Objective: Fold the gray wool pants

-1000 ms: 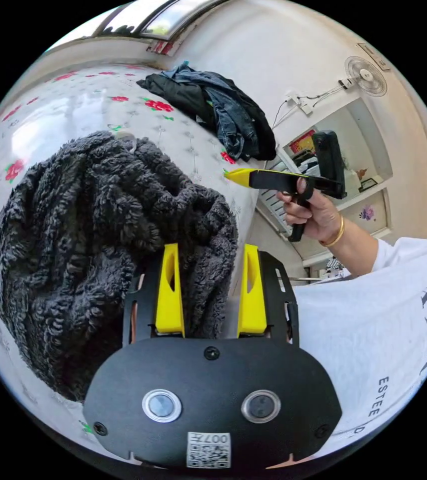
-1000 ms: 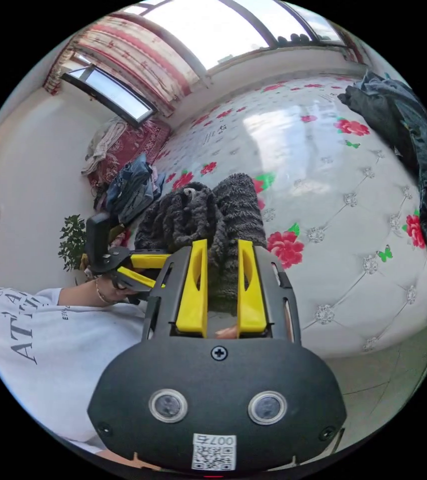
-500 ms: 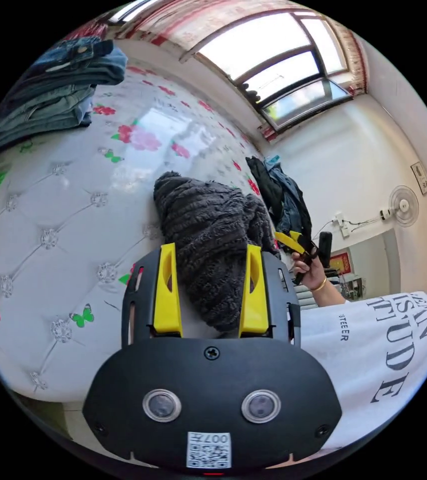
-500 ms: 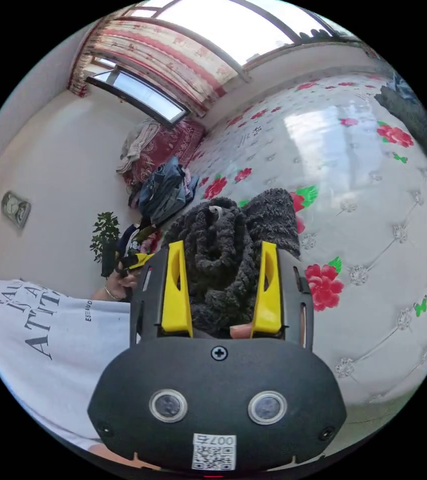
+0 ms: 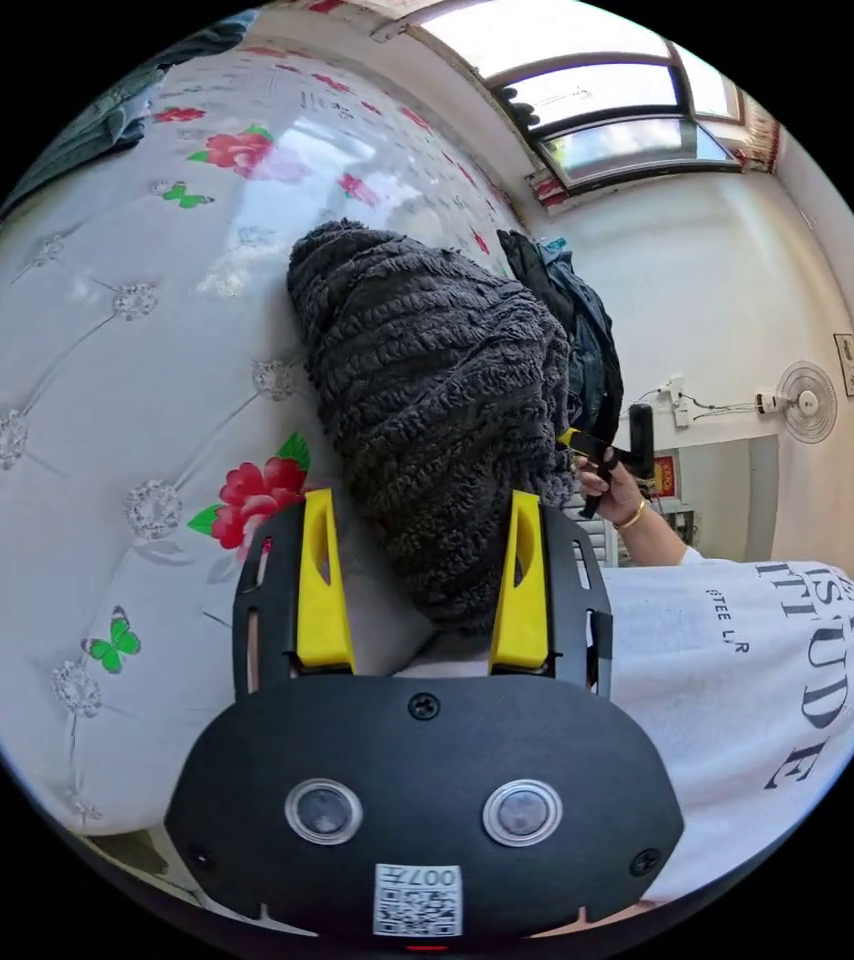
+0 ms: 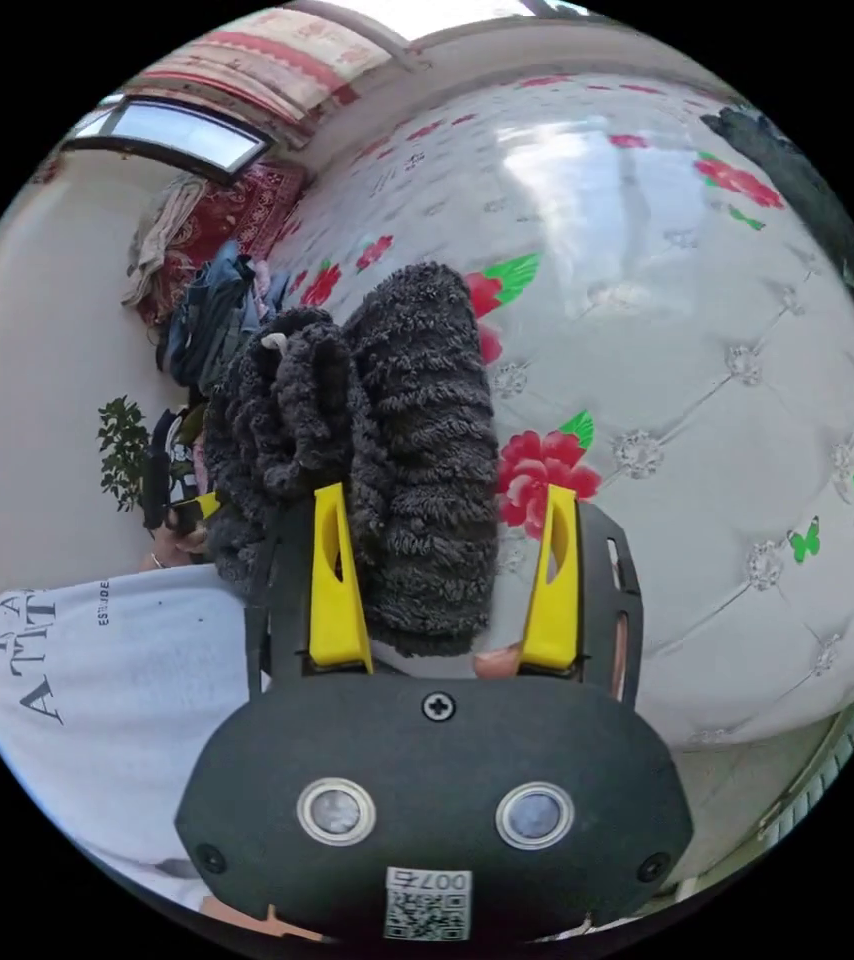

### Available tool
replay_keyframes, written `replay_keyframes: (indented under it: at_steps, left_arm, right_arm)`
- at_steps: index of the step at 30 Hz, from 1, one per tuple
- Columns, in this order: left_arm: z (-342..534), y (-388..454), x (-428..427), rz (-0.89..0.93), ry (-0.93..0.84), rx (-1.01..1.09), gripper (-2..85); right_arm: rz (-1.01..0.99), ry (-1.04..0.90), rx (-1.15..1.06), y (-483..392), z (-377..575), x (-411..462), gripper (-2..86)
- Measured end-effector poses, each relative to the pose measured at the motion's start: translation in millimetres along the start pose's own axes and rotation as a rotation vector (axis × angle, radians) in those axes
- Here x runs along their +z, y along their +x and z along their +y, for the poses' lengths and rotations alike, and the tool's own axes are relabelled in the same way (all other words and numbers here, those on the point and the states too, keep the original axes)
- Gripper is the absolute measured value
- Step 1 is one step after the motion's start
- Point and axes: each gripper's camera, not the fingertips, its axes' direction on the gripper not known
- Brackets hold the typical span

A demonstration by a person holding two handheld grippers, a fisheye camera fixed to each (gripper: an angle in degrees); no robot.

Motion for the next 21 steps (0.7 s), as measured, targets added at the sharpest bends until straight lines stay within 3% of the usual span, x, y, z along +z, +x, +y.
replay_keyframes:
  at_steps: [1, 2, 5, 10, 16, 21]
  left_arm:
    - [-4, -2, 5, 0.021, -0.012, -0.004, 21.1]
    - [-13, -6, 19, 0.042, -0.042, -0.014, 20.5]
    - [-31, -12, 40, 0.112, -0.073, -0.031, 15.2]
    - [-58, 12, -7, 0.153, 0.005, 0.050, 11.4]
    - [-106, 47, -154, 0.131, 0.178, 0.181, 11.0]
    - [-128, 75, -330, -0.120, 0.384, 0.303, 11.4]
  right_arm:
    - [-0.073, -0.033, 0.028, 7, -2, 11, 17.9]
    - [0.000, -0.004, 0.048, 4, 1, 12, 16.6]
    - [-0.024, -0.047, 0.003, -11, -2, 18, 11.3]
    - [-0.033, 0.009, -0.178, -69, -19, -18, 6.6]
    - [-0.189, 0.180, -0.432, -188, -89, -57, 5.0]
    - [-0.337, 0.250, -0.588, -307, -175, -37, 5.5]
